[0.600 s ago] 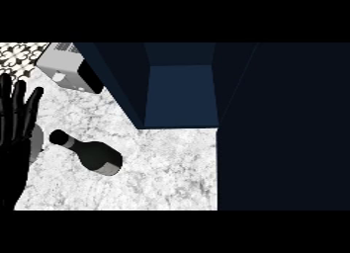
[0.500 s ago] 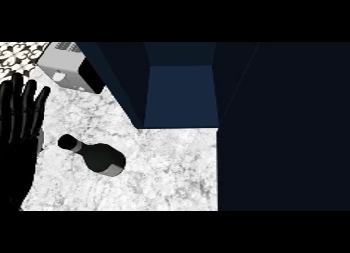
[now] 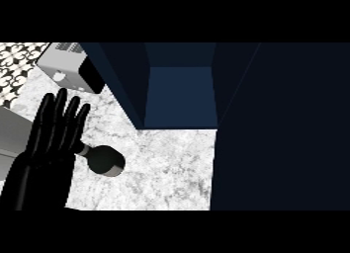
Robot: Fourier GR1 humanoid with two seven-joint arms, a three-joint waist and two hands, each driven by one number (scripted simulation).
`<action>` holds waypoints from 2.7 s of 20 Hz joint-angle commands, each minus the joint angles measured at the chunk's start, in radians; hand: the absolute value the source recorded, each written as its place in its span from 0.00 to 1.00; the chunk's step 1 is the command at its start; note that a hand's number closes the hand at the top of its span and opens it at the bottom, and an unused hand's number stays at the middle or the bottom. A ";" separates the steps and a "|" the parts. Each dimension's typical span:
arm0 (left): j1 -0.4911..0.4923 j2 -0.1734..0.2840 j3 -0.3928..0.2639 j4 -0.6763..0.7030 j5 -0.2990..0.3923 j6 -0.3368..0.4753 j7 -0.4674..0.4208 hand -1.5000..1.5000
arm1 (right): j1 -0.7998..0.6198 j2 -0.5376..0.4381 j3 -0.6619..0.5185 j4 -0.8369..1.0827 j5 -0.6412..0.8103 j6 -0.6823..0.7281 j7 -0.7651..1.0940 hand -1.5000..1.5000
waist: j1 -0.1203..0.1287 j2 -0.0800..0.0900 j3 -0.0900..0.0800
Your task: Pick up the wine, place it into the cabinet and close the cabinet
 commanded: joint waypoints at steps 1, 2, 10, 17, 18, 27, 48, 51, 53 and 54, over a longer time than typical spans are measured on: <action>0.018 -0.012 -0.105 -0.049 0.024 0.112 0.046 0.00 | 0.011 -0.026 0.033 -0.144 -0.035 0.011 0.156 0.00 | 0.005 -0.001 -0.001; -0.003 -0.012 -0.086 -0.135 0.037 0.098 0.143 0.00 | 0.000 -0.014 0.034 -0.132 -0.042 0.003 0.157 0.00 | 0.009 -0.001 0.000; -0.100 -0.013 -0.233 -0.238 -0.150 0.299 0.317 0.00 | -0.067 -0.003 0.073 -0.214 -0.001 -0.037 0.307 0.00 | 0.009 0.000 0.000; -0.146 -0.013 -0.265 -0.285 -0.225 0.380 0.427 0.00 | -0.086 0.009 0.105 -0.219 0.047 -0.038 0.321 0.00 | 0.009 0.000 0.000; -0.231 -0.013 -0.222 -0.268 -0.226 0.430 0.500 0.00 | -0.107 0.005 0.040 -0.246 -0.033 -0.053 0.368 0.00 | 0.007 0.001 0.000; -0.079 0.041 -0.190 -0.451 -0.282 0.389 0.579 0.00 | -0.208 0.013 0.059 -0.279 0.038 -0.107 0.487 0.00 | 0.015 -0.001 0.000; 0.018 0.056 0.213 -0.237 0.081 0.171 0.395 0.00 | -0.227 -0.002 0.034 -0.326 0.014 -0.100 0.543 0.00 | 0.009 0.001 -0.001; 0.111 0.057 0.311 -0.195 0.209 0.072 0.320 0.00 | -0.203 0.015 0.031 -0.286 0.017 -0.096 0.480 0.00 | 0.012 0.001 -0.001; 0.112 0.049 0.279 -0.224 0.183 0.095 0.362 0.00 | -0.141 0.013 0.060 -0.317 0.026 -0.077 0.465 0.00 | 0.009 0.000 0.000; 0.110 0.076 0.340 -0.192 0.253 0.043 0.341 0.00 | -0.192 -0.010 0.019 -0.358 -0.014 -0.093 0.561 0.00 | 0.010 0.000 -0.001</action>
